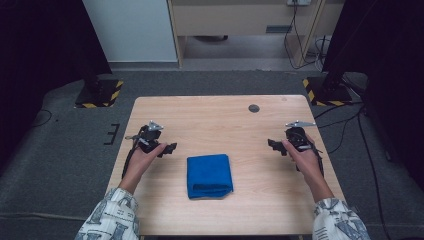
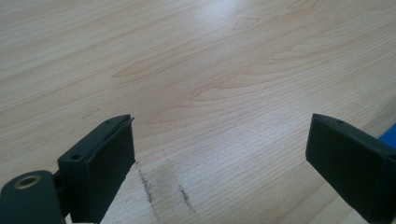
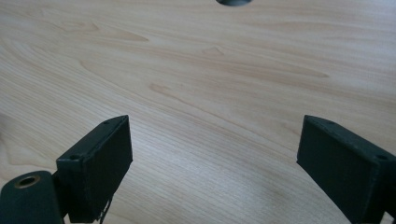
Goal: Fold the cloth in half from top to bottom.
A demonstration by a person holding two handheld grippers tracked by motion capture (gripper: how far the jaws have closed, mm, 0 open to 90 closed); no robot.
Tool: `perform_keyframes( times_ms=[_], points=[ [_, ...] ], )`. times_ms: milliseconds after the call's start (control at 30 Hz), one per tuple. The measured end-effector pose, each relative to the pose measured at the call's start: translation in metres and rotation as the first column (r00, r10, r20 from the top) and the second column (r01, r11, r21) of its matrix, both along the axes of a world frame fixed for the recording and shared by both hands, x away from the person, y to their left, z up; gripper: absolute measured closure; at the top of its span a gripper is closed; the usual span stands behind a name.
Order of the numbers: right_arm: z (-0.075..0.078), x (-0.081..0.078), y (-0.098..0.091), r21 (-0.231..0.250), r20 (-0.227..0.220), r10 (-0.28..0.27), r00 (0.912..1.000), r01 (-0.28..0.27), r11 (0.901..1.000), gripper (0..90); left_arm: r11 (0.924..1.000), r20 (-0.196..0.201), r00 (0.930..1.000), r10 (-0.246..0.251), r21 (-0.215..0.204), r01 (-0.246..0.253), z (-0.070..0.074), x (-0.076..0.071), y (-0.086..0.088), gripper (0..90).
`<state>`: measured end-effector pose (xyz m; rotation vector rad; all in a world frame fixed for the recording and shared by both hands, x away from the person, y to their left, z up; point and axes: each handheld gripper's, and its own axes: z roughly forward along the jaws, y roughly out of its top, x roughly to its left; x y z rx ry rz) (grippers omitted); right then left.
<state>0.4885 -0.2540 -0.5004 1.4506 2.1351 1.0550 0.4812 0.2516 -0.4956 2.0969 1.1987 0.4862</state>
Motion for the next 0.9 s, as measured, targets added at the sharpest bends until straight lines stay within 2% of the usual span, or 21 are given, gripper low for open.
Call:
perform_keyframes(
  times_ms=[133, 267, 400, 467, 567, 733, 800, 900],
  points=[
    [-0.009, 0.007, -0.003, 0.002, -0.028, -0.025, 0.9993, 0.025, 0.9997, 10.7, 0.9999, -0.020, 0.9997, 0.013, 0.000, -0.013, -0.008, 0.006, 0.000, 6.8],
    [-0.016, 0.013, -0.005, -0.003, -0.049, -0.057, 0.9972, 0.057, 0.9984, 11.6, 0.9996, -0.015, 0.9995, 0.028, 0.006, -0.028, -0.013, 0.010, 0.000, 6.9],
    [-0.019, 0.016, -0.008, 0.011, -0.065, -0.076, 0.9950, 0.076, 0.9970, 11.7, 0.9993, -0.017, 0.9992, 0.035, 0.011, -0.035, -0.018, 0.014, 0.002, 6.9],
    [-0.021, 0.017, -0.008, 0.006, -0.060, -0.078, 0.9951, 0.078, 0.9969, 11.6, 0.9990, -0.017, 0.9991, 0.039, 0.022, -0.039, -0.020, 0.015, 0.002, 6.8],
    [-0.023, 0.017, -0.007, 0.012, -0.066, -0.083, 0.9943, 0.084, 0.9964, 11.5, 0.9991, -0.014, 0.9992, 0.039, 0.015, -0.038, -0.023, 0.015, 0.001, 6.9],
    [-0.032, 0.015, -0.001, -0.009, -0.069, -0.078, 0.9945, 0.078, 0.9969, 10.2, 0.9993, -0.022, 0.9993, 0.032, 0.022, -0.031, -0.029, 0.014, -0.002, 6.7],
    [-0.034, 0.014, 0.001, -0.018, -0.042, -0.090, 0.9950, 0.090, 0.9958, 10.2, 0.9992, -0.026, 0.9992, 0.031, 0.025, -0.030, -0.032, 0.013, -0.003, 6.7],
    [-0.035, 0.013, 0.004, -0.035, -0.030, -0.090, 0.9955, 0.089, 0.9954, 10.0, 0.9990, -0.033, 0.9988, 0.037, 0.026, -0.037, -0.036, 0.013, -0.004, 6.7]
  ],
)
